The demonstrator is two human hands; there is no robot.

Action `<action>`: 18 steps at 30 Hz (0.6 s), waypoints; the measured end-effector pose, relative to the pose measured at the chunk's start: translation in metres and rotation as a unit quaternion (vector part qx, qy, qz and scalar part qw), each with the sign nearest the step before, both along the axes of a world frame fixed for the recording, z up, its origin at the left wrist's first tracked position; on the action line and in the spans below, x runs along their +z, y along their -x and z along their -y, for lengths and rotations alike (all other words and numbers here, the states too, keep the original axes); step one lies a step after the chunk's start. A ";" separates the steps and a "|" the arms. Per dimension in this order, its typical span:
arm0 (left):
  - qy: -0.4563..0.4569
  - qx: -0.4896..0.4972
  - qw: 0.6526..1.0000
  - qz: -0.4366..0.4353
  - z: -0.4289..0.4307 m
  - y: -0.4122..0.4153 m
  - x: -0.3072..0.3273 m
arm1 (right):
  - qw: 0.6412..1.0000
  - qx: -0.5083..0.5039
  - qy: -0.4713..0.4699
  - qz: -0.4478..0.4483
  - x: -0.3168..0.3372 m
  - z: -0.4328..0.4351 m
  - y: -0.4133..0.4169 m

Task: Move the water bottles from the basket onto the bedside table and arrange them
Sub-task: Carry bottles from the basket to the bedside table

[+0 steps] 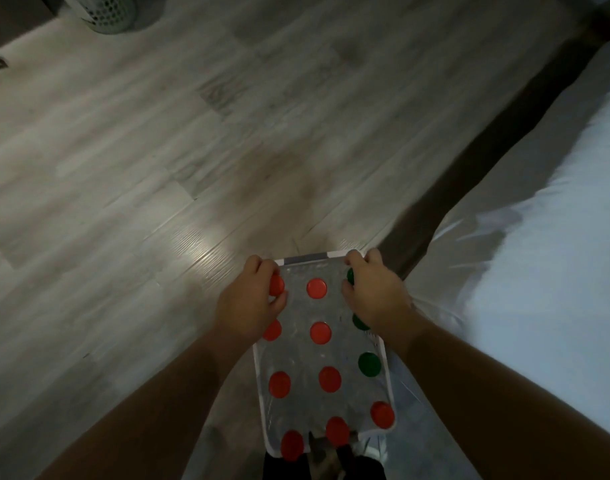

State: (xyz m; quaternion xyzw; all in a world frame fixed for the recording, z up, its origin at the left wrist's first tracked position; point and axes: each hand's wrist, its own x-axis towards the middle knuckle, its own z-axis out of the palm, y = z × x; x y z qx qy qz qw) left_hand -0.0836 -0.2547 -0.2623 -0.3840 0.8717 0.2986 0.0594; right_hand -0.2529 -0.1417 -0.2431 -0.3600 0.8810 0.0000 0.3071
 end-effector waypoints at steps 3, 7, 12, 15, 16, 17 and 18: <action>0.027 -0.005 0.999 0.039 0.001 0.006 -0.005 | 0.998 0.048 -0.031 -0.021 -0.003 -0.001 0.006; 0.051 0.001 0.996 0.075 0.000 0.009 -0.004 | 0.998 0.056 -0.027 -0.013 -0.006 -0.005 0.009; 0.098 -0.032 0.992 0.078 -0.001 0.010 0.008 | 0.995 0.100 -0.028 0.004 0.000 -0.006 0.015; 0.089 -0.009 0.994 0.062 -0.003 0.012 0.020 | 0.993 0.116 -0.016 -0.007 0.015 -0.009 0.020; 0.088 0.005 0.994 0.058 -0.004 0.012 0.026 | 0.992 0.122 -0.010 -0.009 0.021 -0.011 0.022; 0.089 0.015 0.994 0.053 -0.005 0.013 0.033 | 0.992 0.129 -0.005 -0.011 0.029 -0.013 0.023; 0.092 0.021 0.994 0.051 -0.005 0.013 0.041 | 0.991 0.133 0.001 -0.012 0.038 -0.015 0.025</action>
